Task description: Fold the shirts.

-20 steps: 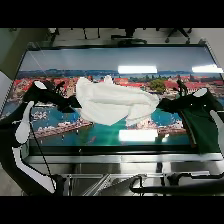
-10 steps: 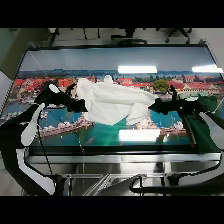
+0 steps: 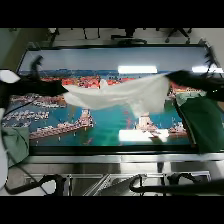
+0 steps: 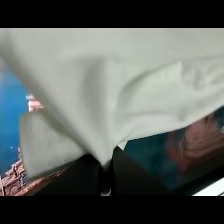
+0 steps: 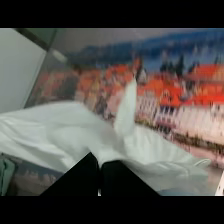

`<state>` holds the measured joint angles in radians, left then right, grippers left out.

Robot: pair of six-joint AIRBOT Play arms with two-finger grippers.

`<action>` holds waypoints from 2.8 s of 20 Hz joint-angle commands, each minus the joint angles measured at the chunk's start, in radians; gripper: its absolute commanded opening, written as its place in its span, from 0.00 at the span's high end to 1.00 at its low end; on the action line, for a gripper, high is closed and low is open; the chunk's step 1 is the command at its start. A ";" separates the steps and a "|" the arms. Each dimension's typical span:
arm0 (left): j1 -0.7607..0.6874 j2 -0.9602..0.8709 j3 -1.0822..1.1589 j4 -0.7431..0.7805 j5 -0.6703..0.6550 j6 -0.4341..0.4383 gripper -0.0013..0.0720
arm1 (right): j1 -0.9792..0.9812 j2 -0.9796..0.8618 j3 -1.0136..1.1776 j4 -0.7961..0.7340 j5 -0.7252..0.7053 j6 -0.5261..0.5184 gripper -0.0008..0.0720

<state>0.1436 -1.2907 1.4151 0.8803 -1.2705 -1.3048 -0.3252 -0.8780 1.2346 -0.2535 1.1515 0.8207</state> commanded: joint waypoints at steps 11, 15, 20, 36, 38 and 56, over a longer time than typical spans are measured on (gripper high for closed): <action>0.140 0.534 -0.001 -0.148 -0.059 0.063 0.96 | -0.195 0.426 0.215 -0.037 -0.034 -0.097 0.96; 0.139 0.346 -0.095 -0.210 -0.117 0.068 0.96 | -0.183 0.211 0.145 0.085 0.091 -0.157 0.96; 0.020 0.036 -0.271 -0.221 0.051 0.158 0.96 | 0.047 -0.181 0.045 0.059 0.026 -0.233 0.96; 0.089 -0.380 0.148 0.021 -0.290 0.081 0.08 | -0.030 -0.303 0.046 -0.243 0.016 0.134 0.46; 0.074 -0.291 -0.005 0.077 -0.266 0.086 0.08 | -0.070 -0.237 -0.023 -0.357 0.084 0.212 0.46; -0.155 -0.307 -0.296 0.175 -0.027 0.032 0.26 | 0.216 -0.222 -0.594 -0.305 -0.172 0.190 0.36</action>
<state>-0.0002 -1.5612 1.0534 1.0523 -1.2320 -1.2579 -0.1581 -1.0489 0.6502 -0.6285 1.0340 1.0672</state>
